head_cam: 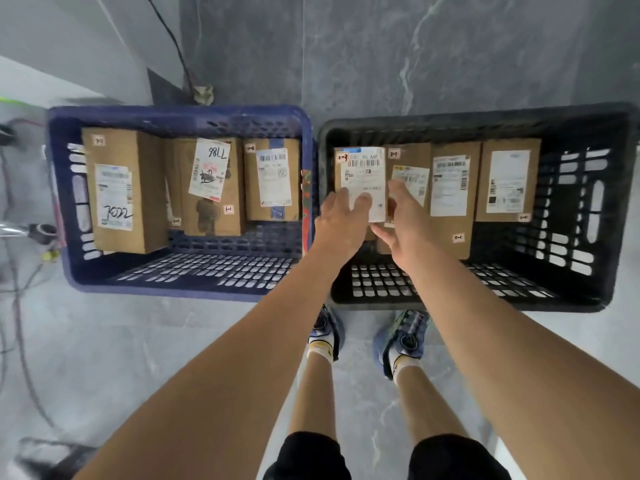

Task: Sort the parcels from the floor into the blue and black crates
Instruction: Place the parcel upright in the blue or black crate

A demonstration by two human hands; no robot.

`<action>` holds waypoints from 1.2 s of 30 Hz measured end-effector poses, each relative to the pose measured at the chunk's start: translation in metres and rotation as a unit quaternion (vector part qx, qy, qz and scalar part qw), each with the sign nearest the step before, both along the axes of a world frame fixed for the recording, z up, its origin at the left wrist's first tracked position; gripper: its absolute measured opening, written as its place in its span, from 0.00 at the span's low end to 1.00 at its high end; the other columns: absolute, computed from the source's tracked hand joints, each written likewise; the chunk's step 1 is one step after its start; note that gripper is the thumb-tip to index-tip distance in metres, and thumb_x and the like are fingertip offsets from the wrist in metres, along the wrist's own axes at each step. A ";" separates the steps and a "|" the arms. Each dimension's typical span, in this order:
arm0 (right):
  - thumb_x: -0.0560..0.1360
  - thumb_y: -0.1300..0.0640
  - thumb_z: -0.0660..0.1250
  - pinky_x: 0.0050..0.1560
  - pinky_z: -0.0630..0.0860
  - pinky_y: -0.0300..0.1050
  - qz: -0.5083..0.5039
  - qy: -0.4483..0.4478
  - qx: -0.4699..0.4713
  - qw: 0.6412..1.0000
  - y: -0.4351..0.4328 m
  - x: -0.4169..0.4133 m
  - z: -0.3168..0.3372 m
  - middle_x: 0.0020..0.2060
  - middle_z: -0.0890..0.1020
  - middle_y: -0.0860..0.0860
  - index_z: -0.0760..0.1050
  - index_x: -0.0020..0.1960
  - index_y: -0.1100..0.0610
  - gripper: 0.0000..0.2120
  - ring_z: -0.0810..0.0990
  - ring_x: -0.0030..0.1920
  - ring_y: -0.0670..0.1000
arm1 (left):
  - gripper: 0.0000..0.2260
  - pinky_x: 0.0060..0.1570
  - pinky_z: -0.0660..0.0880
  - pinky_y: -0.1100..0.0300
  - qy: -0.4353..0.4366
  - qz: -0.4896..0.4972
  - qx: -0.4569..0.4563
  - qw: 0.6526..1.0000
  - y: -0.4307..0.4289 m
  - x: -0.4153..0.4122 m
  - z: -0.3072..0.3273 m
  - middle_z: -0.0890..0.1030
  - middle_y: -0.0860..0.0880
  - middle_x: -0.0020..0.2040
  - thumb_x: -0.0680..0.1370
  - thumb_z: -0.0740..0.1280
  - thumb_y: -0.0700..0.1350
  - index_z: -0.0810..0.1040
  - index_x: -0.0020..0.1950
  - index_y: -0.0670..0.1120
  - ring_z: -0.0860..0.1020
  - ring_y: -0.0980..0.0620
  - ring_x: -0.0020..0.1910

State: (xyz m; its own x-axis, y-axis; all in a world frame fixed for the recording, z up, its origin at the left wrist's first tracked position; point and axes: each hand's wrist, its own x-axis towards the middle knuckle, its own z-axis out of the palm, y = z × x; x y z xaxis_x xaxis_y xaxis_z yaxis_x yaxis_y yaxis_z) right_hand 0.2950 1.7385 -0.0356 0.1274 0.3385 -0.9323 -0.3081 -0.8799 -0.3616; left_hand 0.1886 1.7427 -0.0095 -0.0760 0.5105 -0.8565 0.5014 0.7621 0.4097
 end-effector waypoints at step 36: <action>0.85 0.35 0.51 0.82 0.57 0.56 -0.046 0.033 0.211 0.976 0.037 0.093 0.169 0.81 0.67 0.48 0.64 0.82 0.53 0.32 0.63 0.81 0.49 | 0.52 0.78 0.56 0.39 -0.110 0.174 0.072 0.976 0.059 0.034 0.180 0.63 0.55 0.81 0.63 0.53 0.83 0.62 0.82 0.57 0.60 0.52 0.80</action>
